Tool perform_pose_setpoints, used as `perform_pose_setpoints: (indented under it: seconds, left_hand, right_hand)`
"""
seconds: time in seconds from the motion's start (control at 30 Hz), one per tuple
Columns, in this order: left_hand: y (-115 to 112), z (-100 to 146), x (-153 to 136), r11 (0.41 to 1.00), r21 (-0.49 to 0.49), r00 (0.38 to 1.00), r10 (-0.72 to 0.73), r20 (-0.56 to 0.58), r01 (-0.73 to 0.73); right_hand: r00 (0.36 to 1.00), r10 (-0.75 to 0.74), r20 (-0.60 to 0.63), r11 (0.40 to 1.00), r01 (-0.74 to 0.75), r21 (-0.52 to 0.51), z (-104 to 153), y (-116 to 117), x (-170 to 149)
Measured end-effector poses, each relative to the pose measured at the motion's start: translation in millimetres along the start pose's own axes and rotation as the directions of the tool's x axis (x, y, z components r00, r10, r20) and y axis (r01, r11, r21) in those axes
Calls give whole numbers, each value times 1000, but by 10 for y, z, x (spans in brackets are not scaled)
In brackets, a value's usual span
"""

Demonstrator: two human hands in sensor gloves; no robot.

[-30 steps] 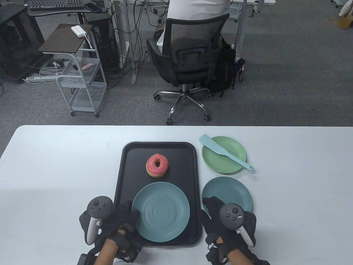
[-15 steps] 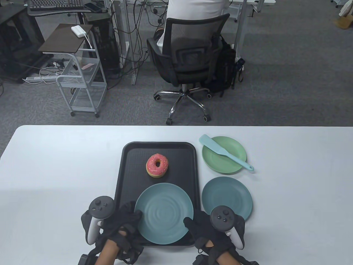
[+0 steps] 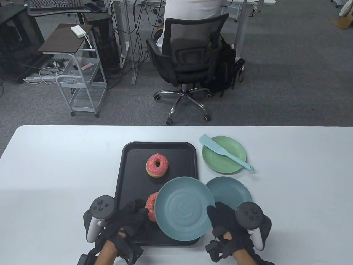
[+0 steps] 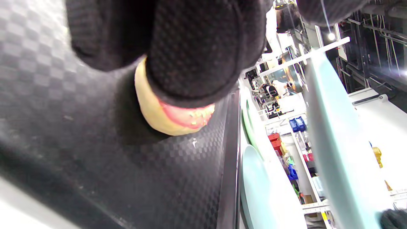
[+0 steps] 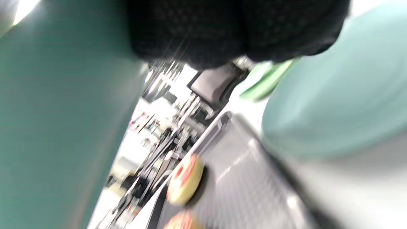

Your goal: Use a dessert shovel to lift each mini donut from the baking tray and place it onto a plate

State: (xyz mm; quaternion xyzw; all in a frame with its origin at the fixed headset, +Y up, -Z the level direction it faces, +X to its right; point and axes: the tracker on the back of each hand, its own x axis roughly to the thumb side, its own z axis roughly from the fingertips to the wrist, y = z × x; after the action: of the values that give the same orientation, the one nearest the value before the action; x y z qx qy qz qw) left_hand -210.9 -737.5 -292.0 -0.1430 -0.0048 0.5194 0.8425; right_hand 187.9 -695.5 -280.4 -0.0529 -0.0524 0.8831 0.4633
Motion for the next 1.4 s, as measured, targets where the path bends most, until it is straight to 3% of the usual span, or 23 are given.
perform_pose_setpoints:
  seconds: [0.1, 0.23, 0.4, 0.5, 0.63, 1.1, 1.4]
  left_hand:
    - [14, -9, -24, 1000, 10, 1000, 9, -11, -9]
    - [55, -3, -38, 1000, 29, 1000, 11, -16, -10]
    - [94, -26, -69, 999, 38, 999, 19, -34, -18]
    - [106, -31, -85, 999, 43, 999, 25, -39, -23]
    - [116, -33, -101, 999, 45, 999, 30, -45, -28]
    - [142, -6, -90, 998, 53, 998, 43, -51, -41]
    - [165, 2, -94, 997, 57, 997, 46, -62, -43]
  right_hand:
    - [995, -11, -98, 992, -1, -123, -127, -393, -156]
    - [962, -55, -267, 975, -5, -222, -254, -886, -619]
    - [832, -145, -535, 937, -58, -344, -246, -1281, -1464]
    - [770, -156, -618, 932, -92, -350, -207, -1344, -1721]
    - [735, -164, -658, 929, -110, -353, -188, -1377, -1851]
    - [681, -111, -724, 940, -165, -299, -187, -1348, -1948]
    - [624, 21, -781, 922, -315, -226, -170, -1377, -1988]
